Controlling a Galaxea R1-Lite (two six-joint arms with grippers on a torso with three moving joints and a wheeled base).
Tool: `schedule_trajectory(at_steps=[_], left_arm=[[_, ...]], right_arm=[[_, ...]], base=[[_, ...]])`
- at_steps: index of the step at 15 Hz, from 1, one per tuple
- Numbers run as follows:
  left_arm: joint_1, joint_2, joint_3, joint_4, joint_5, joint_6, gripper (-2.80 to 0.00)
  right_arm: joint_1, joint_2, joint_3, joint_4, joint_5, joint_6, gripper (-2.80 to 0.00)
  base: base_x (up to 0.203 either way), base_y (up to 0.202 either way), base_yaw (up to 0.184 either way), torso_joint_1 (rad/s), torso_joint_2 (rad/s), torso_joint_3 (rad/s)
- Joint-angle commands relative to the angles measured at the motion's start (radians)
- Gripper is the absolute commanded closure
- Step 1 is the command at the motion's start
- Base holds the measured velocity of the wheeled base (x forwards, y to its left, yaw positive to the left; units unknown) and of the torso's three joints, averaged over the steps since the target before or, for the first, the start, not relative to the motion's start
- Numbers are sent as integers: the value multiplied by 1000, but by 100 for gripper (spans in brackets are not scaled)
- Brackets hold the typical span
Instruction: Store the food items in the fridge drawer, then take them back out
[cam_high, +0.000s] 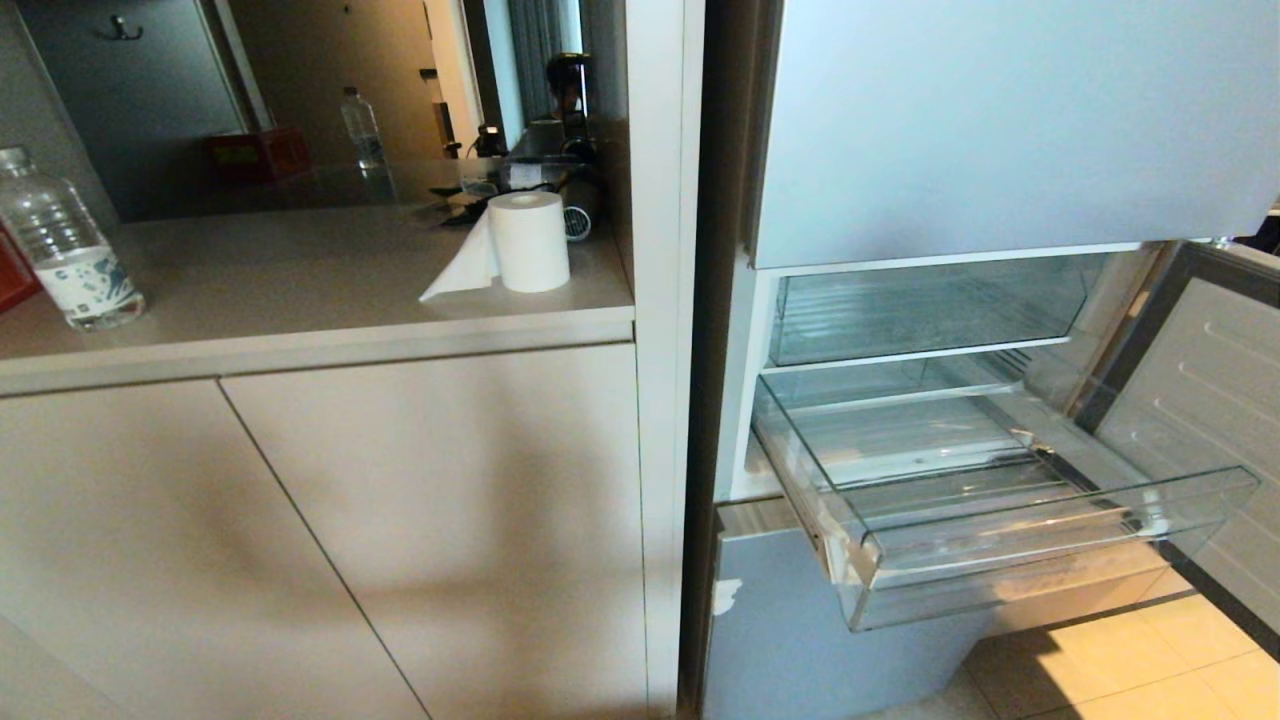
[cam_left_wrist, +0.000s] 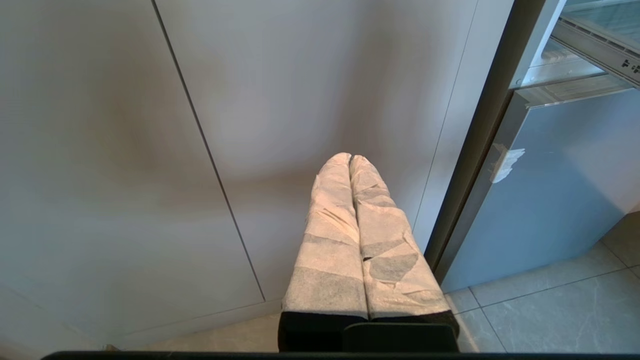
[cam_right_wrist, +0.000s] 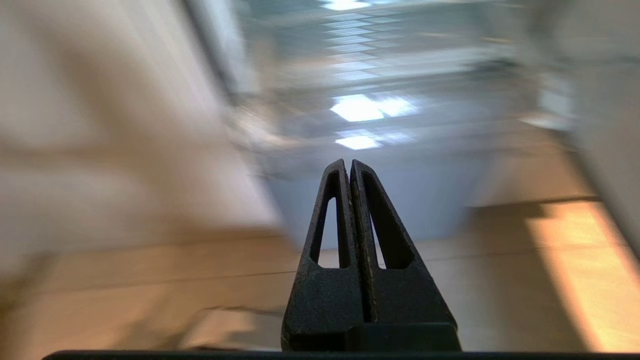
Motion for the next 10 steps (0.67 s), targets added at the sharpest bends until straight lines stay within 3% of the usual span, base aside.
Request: schedule_trajectory(at_steps=[1, 3, 6, 10], left_arm=[[0, 1, 0, 0, 0, 0, 0], [0, 1, 0, 0, 0, -2, 0], [0, 1, 0, 0, 0, -1, 0], [0, 1, 0, -1, 0, -4, 0]], right_arm=[[7, -254, 168, -2, -85, -54, 0], [-19, -279, 332, -82, -129, -84, 0], [-153, -303, 547, -281, -38, -180, 0], [-196, -540, 588, -276, 53, -217, 0]], base=[[0, 0, 0, 0, 0, 0], [0, 0, 0, 0, 0, 0], [0, 0, 0, 0, 0, 0], [0, 0, 0, 0, 0, 0]])
